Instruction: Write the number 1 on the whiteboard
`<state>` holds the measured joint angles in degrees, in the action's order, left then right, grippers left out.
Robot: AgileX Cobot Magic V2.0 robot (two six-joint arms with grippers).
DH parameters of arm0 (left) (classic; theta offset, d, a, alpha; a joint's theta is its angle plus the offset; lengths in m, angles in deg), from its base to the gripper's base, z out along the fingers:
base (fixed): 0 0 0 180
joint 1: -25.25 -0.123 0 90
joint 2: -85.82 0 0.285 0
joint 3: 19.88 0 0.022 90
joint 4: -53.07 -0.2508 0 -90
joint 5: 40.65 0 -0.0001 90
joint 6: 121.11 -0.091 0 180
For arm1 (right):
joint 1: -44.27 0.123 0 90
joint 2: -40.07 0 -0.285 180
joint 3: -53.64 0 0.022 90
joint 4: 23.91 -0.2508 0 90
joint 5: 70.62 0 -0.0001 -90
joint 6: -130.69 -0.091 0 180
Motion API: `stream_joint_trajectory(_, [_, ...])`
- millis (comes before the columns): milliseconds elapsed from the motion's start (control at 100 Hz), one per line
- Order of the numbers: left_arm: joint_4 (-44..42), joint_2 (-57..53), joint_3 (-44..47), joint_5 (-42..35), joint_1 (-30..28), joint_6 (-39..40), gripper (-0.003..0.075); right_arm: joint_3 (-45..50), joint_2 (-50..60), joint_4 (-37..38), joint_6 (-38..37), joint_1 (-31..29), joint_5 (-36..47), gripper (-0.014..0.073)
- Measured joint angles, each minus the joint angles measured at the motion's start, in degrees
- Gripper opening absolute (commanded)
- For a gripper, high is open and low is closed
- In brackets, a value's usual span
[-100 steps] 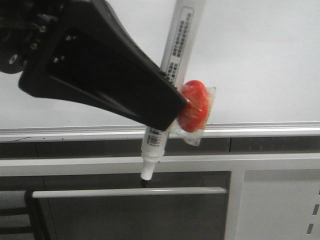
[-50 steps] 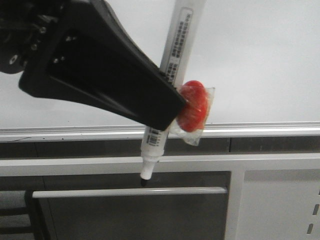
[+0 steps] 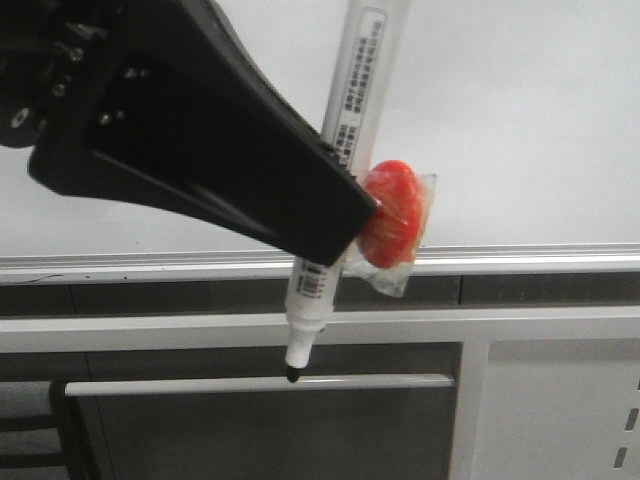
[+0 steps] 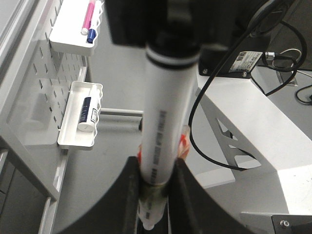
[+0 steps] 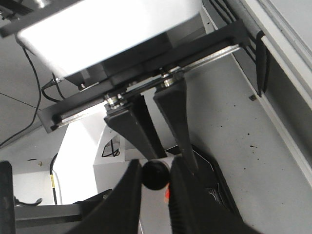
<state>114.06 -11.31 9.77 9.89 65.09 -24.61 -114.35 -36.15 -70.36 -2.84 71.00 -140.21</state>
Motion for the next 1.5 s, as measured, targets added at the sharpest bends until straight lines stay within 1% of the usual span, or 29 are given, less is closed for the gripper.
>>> stream_joint_trajectory(570, [0.0,0.0,-0.17,0.36,0.0,0.25,-0.002,-0.1,0.0,0.13,0.16,0.0,0.13,-0.0071])
stream_joint_trajectory(990, [-2.75,0.44,-2.27,1.67,0.0,0.46,-0.0015,-0.64,0.0,0.26,0.16,0.0,0.13,-0.0071])
stream_joint_trajectory(1040, [-3.0,0.44,-2.31,2.01,0.0,0.46,0.0007,-0.64,0.0,0.39,0.04,0.0,0.02,-0.0071])
stream_joint_trajectory(1110, [-3.12,0.44,-2.4,2.39,0.0,0.46,0.0071,-0.64,0.0,0.39,0.06,0.0,-0.08,-0.0071])
stream_joint_trajectory(1180, [-3.33,0.44,-2.44,2.66,0.0,0.46,0.0163,-0.64,0.0,0.52,0.06,0.0,-0.08,-0.0071])
stream_joint_trajectory(1230, [-3.33,0.44,-2.44,2.92,0.0,0.46,0.0252,-0.64,0.0,0.81,0.06,0.0,-0.08,-0.0069])
stream_joint_trajectory(1300, [-2.82,0.44,-2.79,2.9,0.0,0.87,0.0355,-0.64,0.0,1.74,-0.03,0.0,-0.08,-0.0062])
stream_joint_trajectory(1350, [-2.53,0.44,-2.91,2.69,-0.12,1.4,0.0403,-0.64,-0.06,2.53,-0.3,0.0,-0.08,-0.0062])
stream_joint_trajectory(1400, [-2.29,0.44,-2.99,2.66,-0.65,2.11,0.0424,-0.64,-0.06,3.33,-0.62,0.0,-0.08,-0.0062])
stream_joint_trajectory(1500, [-2.16,0.2,-2.99,2.66,-3.11,3.88,0.0424,-0.64,-0.06,4.99,-1.02,0.0,0.54,-0.0062])
